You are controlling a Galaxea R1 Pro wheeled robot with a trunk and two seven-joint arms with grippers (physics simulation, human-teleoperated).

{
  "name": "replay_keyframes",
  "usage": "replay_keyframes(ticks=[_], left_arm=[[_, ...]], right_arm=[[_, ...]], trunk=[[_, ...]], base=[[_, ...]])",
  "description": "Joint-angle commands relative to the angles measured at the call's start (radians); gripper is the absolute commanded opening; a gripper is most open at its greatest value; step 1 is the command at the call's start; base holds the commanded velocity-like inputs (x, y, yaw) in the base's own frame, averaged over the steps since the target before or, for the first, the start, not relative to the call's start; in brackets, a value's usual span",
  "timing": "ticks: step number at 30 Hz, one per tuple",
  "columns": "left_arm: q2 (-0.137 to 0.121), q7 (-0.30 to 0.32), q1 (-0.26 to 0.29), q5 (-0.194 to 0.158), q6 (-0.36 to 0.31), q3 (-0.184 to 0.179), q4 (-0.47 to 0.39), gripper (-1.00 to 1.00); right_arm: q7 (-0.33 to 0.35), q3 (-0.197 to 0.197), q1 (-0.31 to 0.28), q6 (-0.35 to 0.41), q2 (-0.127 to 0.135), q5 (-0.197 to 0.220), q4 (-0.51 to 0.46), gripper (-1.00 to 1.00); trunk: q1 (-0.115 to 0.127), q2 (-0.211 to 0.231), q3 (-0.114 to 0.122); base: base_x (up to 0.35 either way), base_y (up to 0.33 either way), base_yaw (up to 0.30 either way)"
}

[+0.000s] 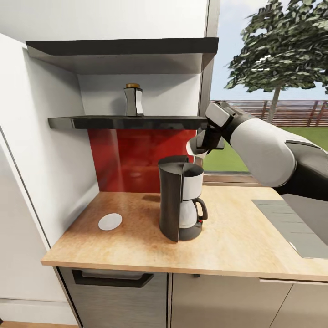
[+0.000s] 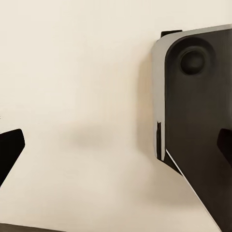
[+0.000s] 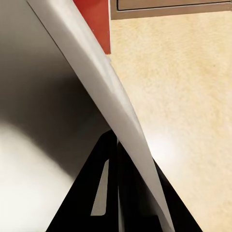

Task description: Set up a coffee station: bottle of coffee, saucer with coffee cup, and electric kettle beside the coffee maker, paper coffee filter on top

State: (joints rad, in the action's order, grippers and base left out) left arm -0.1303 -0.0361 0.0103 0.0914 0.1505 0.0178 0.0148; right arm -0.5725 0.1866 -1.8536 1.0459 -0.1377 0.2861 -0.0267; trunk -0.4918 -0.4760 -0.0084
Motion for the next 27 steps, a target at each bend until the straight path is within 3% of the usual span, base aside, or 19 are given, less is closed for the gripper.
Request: replay_keyframes(ticks=[1, 4, 8, 27], left_arm=[[0.0, -0.004, 0.001, 0.01, 0.004, 0.002, 0.001, 1.0], [0.0, -0.004, 0.0, 0.01, 0.004, 0.002, 0.001, 1.0], [0.0, -0.004, 0.0, 0.01, 0.004, 0.002, 0.001, 1.0], [-0.001, -0.005, 0.0, 0.009, 0.004, 0.005, 0.001, 1.0]], right_arm=[[-0.013, 0.012, 0.0, 0.001, 0.0, 0.007, -0.001, -1.0], [-0.012, 0.059, 0.0, 0.001, 0.007, 0.055, 0.0, -1.0], [-0.012, 0.081, 0.001, 0.001, 0.016, 0.089, 0.001, -1.0], [-0.012, 0.083, 0.027, 0.001, 0.024, 0.094, 0.001, -1.0]], trunk=[[0.0, -0.001, -0.001], [0.0, -0.001, -0.001], [0.0, -0.001, -0.001], [0.0, -0.001, -0.001]], base=[[0.0, 0.0, 0.0], [0.0, 0.0, 0.0], [0.0, 0.0, 0.0], [0.0, 0.014, 0.0]])
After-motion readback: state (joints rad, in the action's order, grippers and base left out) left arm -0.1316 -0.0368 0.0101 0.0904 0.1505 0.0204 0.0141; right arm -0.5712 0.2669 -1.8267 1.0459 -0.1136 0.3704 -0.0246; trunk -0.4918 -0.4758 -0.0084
